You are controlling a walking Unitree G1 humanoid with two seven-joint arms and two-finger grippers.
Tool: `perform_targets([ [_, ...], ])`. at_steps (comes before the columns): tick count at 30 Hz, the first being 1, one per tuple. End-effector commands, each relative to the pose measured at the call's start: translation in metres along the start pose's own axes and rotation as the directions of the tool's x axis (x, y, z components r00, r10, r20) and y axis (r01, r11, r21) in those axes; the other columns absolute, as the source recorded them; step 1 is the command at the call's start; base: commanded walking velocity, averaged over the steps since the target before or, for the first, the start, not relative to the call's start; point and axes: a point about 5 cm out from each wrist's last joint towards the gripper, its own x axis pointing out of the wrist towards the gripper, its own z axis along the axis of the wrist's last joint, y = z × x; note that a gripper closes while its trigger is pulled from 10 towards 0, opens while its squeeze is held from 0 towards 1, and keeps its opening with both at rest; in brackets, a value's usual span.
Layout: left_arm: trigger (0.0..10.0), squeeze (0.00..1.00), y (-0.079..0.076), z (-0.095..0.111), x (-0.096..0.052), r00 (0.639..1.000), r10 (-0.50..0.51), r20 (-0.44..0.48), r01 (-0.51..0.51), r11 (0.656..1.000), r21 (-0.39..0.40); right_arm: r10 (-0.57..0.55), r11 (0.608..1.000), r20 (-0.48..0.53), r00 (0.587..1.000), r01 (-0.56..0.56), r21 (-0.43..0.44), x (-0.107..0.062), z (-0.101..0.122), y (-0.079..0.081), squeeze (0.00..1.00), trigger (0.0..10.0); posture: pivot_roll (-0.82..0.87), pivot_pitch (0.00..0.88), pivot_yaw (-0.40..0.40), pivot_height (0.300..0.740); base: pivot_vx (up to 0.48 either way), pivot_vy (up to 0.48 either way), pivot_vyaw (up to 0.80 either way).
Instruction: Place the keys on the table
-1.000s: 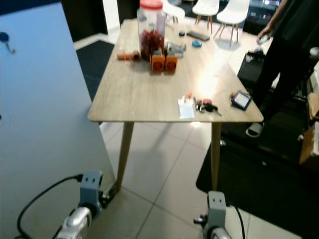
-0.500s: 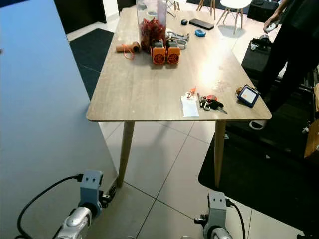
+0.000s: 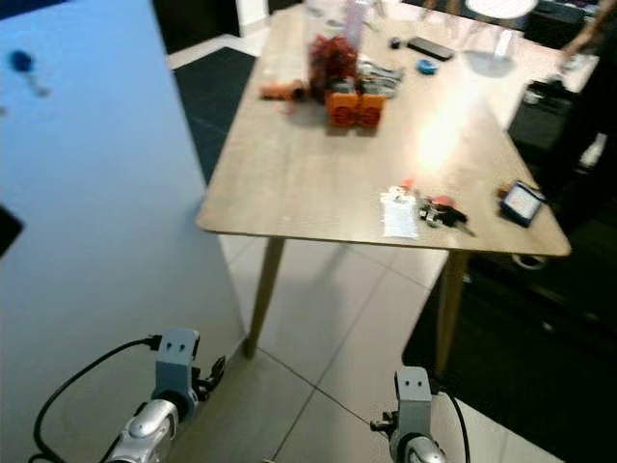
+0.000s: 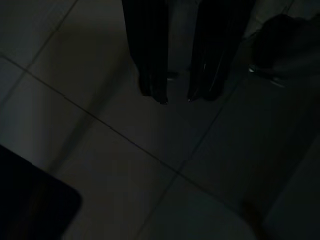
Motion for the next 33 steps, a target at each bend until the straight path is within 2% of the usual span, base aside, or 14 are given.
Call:
perform_targets([
  [1,10.0,0.0,-0.0001,-0.0029,-0.0019,1.0,-0.003,-0.006,0.003,1.0,0.008,-0.005,1.0,-0.009,1.0,0.006,0.007,-0.0017,-0.0044,-0.002,0.0,10.0,0.07,0.04,-0.045,0.74,0.0,0.0,0.8],
  [33,10.0,0.0,0.0004,-0.0055,-0.0023,1.0,0.002,-0.028,-0.002,1.0,0.013,0.019,1.0,-0.02,1.0,-0.019,0.014,-0.0016,-0.007,0.0023,0.0,10.0,0.07,0.042,-0.045,0.74,0.0,0.0,0.8],
])
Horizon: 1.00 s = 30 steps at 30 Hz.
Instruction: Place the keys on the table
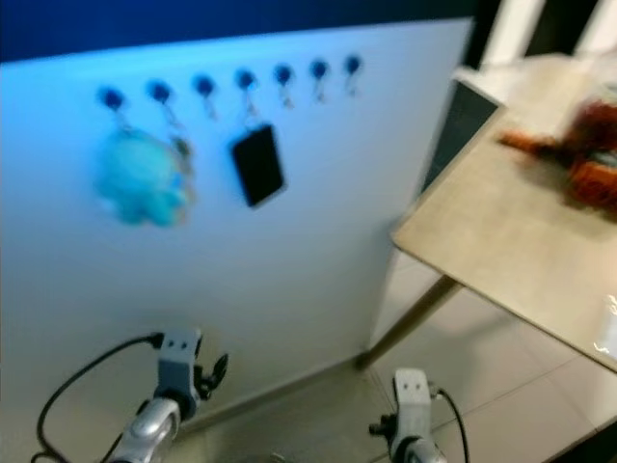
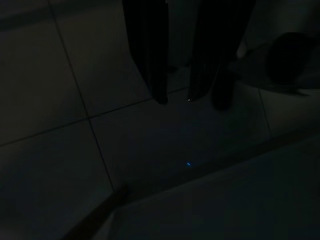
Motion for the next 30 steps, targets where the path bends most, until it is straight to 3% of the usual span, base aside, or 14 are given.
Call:
perform_targets([
  [1,10.0,0.0,0.0009,-0.0007,-0.0001,1.0,0.0,-0.01,0.0,1.0,0.008,0.001,1.0,-0.015,1.0,-0.001,0.015,-0.0007,-0.0039,0.0009,0.0,10.0,0.07,0.042,-0.045,0.74,0.0,0.0,0.8],
  [29,10.0,0.0,0.0047,-0.0023,0.0009,0.998,0.008,-0.059,-0.003,0.997,0.081,-0.04,0.998,-0.026,0.999,0.041,0.04,-0.0044,-0.0109,-0.0065,0.0,10.0,0.07,0.015,-0.032,0.74,0.0,0.0,0.8],
  [30,10.0,0.0,0.0046,-0.0023,0.0009,0.998,0.005,-0.059,0.0,0.996,0.084,-0.058,0.994,-0.015,0.998,0.059,0.095,-0.0047,-0.011,-0.0077,0.0,10.0,0.07,0.013,-0.031,0.74,0.0,0.0,0.0],
])
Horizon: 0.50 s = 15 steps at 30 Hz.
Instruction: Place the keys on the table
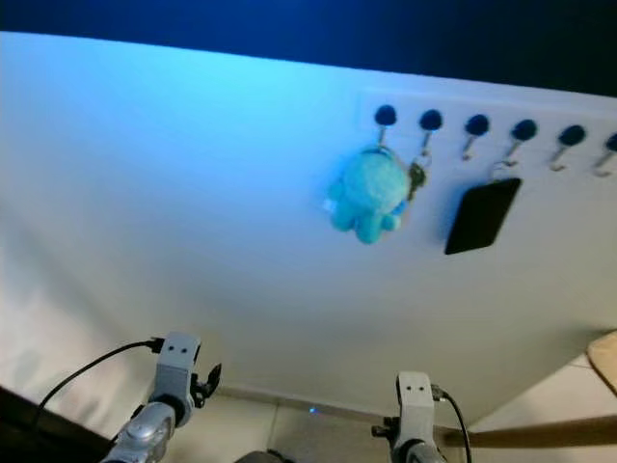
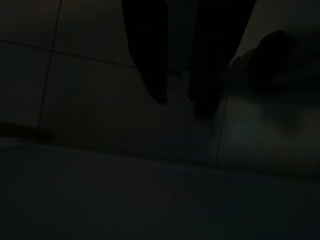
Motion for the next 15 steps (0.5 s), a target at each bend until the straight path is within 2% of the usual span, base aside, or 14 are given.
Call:
perform_targets([
  [1,10.0,0.0,-0.0009,0.0011,0.0008,1.0,-0.021,-0.004,0.021,0.999,0.026,-0.041,0.997,-0.005,0.999,0.042,0.063,-0.0013,-0.003,-0.0047,0.0,10.0,0.07,0.012,-0.029,0.74,0.0,0.0,0.0],
  [5,10.0,0.0,-0.0027,0.0016,0.0009,0.999,-0.046,-0.002,0.046,0.998,0.045,-0.056,0.997,-0.01,0.998,0.057,0.059,-0.0017,-0.0035,-0.0063,0.0,10.0,0.06,0.012,-0.027,0.74,0.0,0.0,0.0],
  [8,10.0,0.0,-0.0052,0.0027,0.0014,0.997,-0.073,0.0,0.073,0.995,0.063,-0.054,0.997,-0.015,0.998,0.055,0.054,-0.0027,-0.0068,-0.006,0.0,10.0,0.06,0.011,-0.021,0.74,0.0,-0.429,0.0],
  [13,10.0,0.0,-0.005,0.003,0.0017,0.998,-0.066,0.001,0.066,0.996,0.053,-0.06,0.996,-0.022,0.998,0.061,0.061,-0.004,-0.0102,-0.0069,0.0,10.0,0.06,0.014,-0.018,0.74,0.0,-0.48,0.0],
  [15,10.0,0.0,-0.004,0.0029,0.0019,0.998,-0.056,-0.002,0.056,0.998,0.04,-0.061,0.996,-0.023,0.998,0.062,0.064,-0.0041,-0.0106,-0.0069,0.0,10.0,0.06,0.013,-0.018,0.74,0.0,0.0,0.0],
])
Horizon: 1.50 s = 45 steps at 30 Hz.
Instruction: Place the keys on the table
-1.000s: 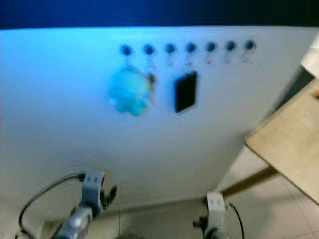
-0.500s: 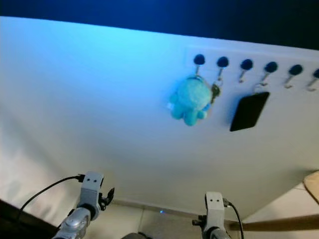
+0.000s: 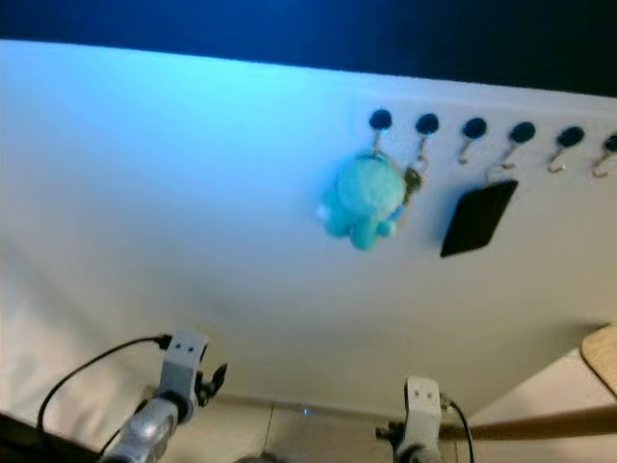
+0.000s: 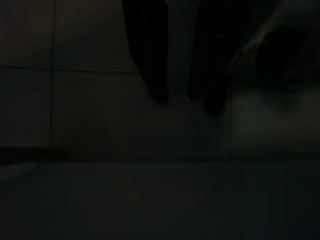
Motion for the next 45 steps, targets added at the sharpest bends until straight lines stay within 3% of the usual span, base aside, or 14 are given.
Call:
perform_targets([
  [1,10.0,0.0,0.0017,-0.0035,-0.0012,1.0,0.014,-0.018,-0.014,1.0,-0.019,-0.011,1.0,0.0,1.0,0.011,0.002,-0.0004,0.0002,-0.0028,0.0,10.0,0.06,0.013,-0.018,0.74,0.0,0.0,0.0],
  [45,10.0,0.0,0.0024,-0.0096,-0.0032,0.998,0.031,-0.05,-0.033,0.998,-0.051,-0.023,0.999,-0.002,1.0,0.023,0.04,0.0,0.001,-0.0038,0.0,10.0,0.06,0.051,-0.026,0.74,0.0,0.0,0.0],
])
